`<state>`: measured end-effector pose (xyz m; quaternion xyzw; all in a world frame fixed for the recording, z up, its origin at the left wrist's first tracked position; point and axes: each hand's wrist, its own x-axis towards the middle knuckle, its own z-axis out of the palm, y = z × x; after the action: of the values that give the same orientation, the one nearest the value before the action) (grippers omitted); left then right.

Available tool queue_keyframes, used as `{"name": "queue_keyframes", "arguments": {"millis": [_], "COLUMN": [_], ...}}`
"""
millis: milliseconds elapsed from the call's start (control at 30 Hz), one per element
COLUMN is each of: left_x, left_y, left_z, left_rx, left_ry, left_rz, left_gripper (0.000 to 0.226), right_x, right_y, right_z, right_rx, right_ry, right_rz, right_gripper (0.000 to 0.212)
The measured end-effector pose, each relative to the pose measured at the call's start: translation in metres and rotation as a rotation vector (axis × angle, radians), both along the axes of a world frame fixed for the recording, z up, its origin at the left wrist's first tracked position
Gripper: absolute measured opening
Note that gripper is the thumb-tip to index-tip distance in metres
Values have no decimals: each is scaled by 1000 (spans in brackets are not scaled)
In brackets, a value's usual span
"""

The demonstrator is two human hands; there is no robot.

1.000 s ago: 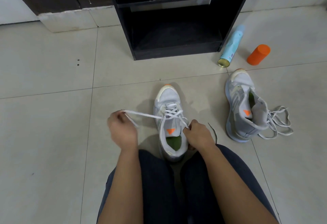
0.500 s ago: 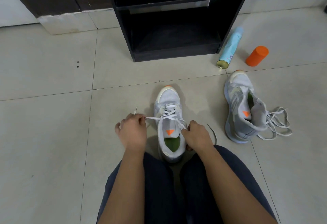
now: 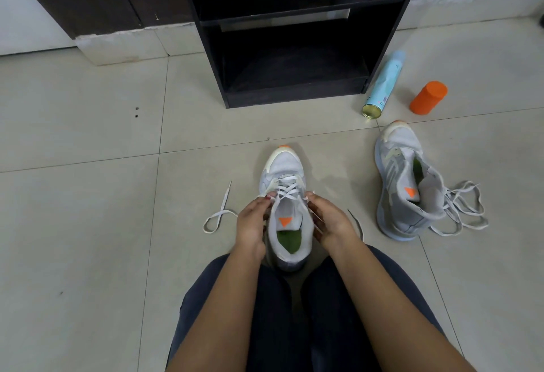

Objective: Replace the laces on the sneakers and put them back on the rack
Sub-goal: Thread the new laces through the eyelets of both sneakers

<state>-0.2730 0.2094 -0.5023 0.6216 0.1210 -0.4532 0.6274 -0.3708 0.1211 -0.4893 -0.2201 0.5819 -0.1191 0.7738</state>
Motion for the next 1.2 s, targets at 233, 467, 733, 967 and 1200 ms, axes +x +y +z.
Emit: {"name": "queue_keyframes", "arguments": {"millis": [233,467,733,967,1200], "left_x": [1,1,5,14,23], "left_y": [2,0,4,9,8], "left_z": [4,7,-2,-3,-12], "left_rx": [20,3,181,402,145], "left_ry": [105,92,-1022,-1403,-923], "left_rz": [161,159,-648,-862,-360], "left_gripper": [14,15,28,31,21], "right_x": [-5,-4,3,5,-3], "right_y": [-3,-3,-3,10,-8], "right_z": [-11,-11,-16,-16,-3], "right_rx": [-23,77,-1224,-1544,-1461], "right_ry": [29,67,93,473,480], "right_rz": [-183,-151,366,1100,831], "right_gripper": [29,11,28,66,41]}}
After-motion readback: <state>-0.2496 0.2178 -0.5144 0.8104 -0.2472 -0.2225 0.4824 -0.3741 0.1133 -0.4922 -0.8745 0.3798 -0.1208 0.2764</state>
